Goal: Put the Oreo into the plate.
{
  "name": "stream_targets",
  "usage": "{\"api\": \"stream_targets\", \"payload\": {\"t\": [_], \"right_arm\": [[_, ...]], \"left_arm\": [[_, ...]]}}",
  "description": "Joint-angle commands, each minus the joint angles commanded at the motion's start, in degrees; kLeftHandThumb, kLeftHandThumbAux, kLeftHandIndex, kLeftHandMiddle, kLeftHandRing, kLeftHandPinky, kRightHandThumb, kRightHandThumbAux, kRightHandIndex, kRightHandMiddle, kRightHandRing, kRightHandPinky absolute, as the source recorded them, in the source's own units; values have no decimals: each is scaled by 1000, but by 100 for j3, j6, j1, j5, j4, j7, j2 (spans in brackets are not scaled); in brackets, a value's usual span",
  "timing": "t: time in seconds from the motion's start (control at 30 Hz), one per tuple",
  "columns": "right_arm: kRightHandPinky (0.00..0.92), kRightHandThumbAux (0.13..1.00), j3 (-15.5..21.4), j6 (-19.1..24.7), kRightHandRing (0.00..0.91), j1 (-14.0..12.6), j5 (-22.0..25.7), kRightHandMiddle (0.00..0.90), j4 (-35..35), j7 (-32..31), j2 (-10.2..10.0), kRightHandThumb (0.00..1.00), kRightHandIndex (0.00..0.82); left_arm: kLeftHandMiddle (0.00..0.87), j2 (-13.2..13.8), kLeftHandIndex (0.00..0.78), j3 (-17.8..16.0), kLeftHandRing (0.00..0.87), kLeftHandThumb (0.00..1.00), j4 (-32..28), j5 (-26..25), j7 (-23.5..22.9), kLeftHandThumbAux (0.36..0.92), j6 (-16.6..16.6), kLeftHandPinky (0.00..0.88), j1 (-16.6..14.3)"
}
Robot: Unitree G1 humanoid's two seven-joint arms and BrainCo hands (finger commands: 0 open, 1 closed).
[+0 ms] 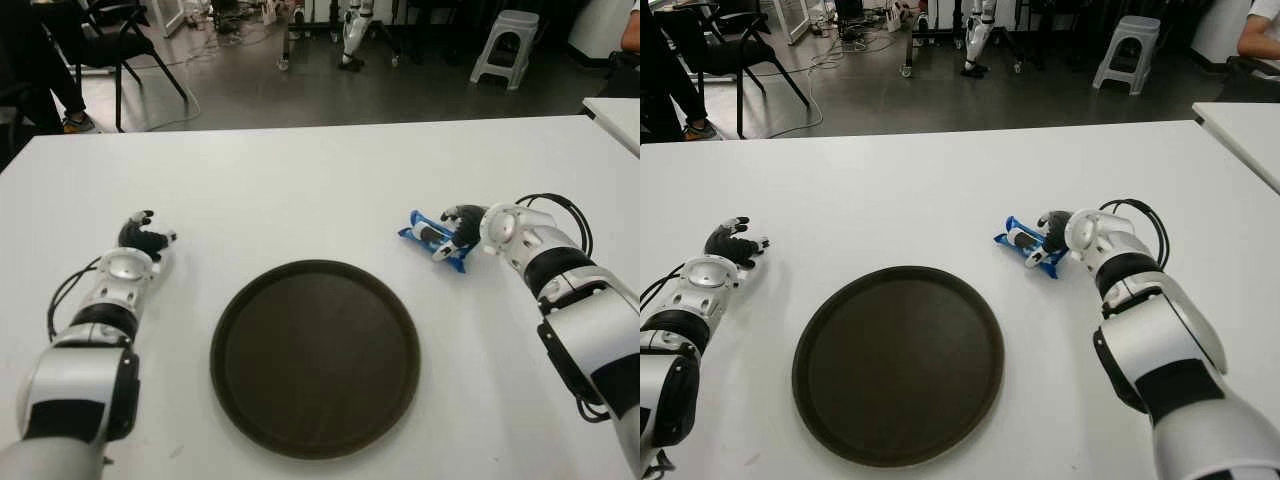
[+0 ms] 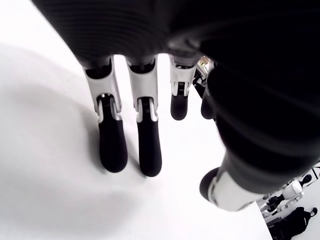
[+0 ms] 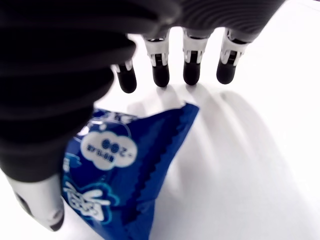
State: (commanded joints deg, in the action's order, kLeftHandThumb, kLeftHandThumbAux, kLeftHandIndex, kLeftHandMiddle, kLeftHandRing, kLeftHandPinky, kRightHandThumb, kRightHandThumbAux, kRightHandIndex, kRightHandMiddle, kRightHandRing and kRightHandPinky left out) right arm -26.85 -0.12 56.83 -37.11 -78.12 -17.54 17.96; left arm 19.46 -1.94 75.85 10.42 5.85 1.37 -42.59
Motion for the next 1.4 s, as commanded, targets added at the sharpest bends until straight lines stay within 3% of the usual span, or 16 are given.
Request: {"api": "stream_targets", "payload": {"t": [0.53,1.4], "right_arm": [[0,731,-118,268,25,-139,-138,52,-55,451,-214,0,35],[0,744,-261,527,1,-141,-152,46,-72,520,-444,0,20]], "left_arm": [[94,-5,62,-47,106,209,22,-33,-41,791,-7,115,7],[94,-43,83,-134,110,231,8,-78,-17,786,9,133,1]]}}
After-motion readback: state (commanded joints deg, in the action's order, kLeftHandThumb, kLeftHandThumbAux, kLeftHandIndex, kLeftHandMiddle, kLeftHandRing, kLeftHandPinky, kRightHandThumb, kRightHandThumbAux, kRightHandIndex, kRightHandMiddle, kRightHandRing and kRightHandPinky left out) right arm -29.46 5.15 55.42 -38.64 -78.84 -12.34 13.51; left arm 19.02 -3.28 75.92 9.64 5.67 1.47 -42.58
